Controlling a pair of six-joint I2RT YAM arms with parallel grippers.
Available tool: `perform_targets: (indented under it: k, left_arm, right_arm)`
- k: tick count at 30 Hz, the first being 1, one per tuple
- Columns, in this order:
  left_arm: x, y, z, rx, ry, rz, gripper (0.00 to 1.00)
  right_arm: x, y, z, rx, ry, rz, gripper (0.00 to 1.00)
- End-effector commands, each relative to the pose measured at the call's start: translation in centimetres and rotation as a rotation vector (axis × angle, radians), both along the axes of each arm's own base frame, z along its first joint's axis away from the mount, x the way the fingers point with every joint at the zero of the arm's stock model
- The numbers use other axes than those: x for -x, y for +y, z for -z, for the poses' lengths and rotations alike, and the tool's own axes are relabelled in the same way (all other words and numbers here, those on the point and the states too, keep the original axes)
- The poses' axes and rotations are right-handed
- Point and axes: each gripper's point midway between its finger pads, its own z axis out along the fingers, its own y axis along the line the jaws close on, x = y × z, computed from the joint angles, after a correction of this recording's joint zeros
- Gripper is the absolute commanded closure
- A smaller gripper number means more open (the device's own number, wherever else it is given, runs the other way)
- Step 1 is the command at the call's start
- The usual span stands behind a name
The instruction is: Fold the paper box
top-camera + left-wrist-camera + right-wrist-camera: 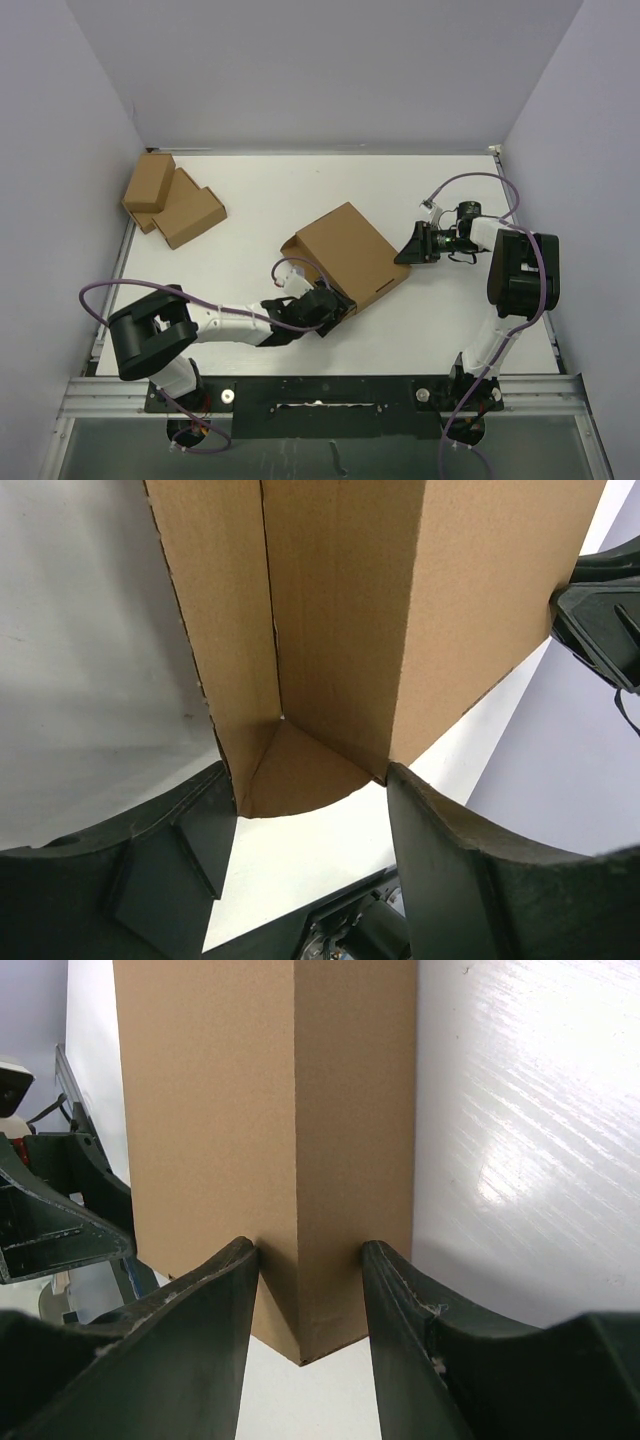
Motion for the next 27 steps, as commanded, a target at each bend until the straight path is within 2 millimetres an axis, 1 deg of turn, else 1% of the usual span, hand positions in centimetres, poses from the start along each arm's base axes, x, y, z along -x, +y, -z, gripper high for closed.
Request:
perform_targets:
  k: [1,8,14,16,19,24,27]
  left_arm:
    - [-0.6,-0.9,-0.5,-0.001,0.003,-0.008,0.45]
    - [-0.8,-1.2,-1.0,-0.001,0.013,-0.004,0.53]
    - [-0.9,-1.5,-1.2,-0.001,0.010,0.010,0.54]
    - [-0.9,-1.5,-1.4,-0.003,-0.007,0.024,0.51]
    - [-0.9,-0.9,-1.7,-0.016,-0.044,0.040,0.43]
    - [-0.8,1.1,-2.6,-0.040,-0.126,0.061,0.27]
    - [-0.8,2.1,-3.5,-0.034,-0.195,0.084,0.22]
  right_arm:
    - [-0.5,-0.4,1.6,0.079,-0.018,-0.018,0.56]
    - [-0.4,-0.3,1.7,0.082,-0.015,-0.021,0.56]
    - [-0.4,-0.3,1.7,0.082,-0.015,-0.023,0.57]
    - [-0.4,-0.3,1.7,0.083,-0.015,-0.024,0.57]
    - [-0.4,-0.4,1.7,0.082,-0.014,-0.021,0.57]
    - [-0.4,-0.4,1.7,0.083,-0.014,-0.022,0.57]
    - [-0.4,-0.4,1.8,0.084,-0.013,-0.023,0.57]
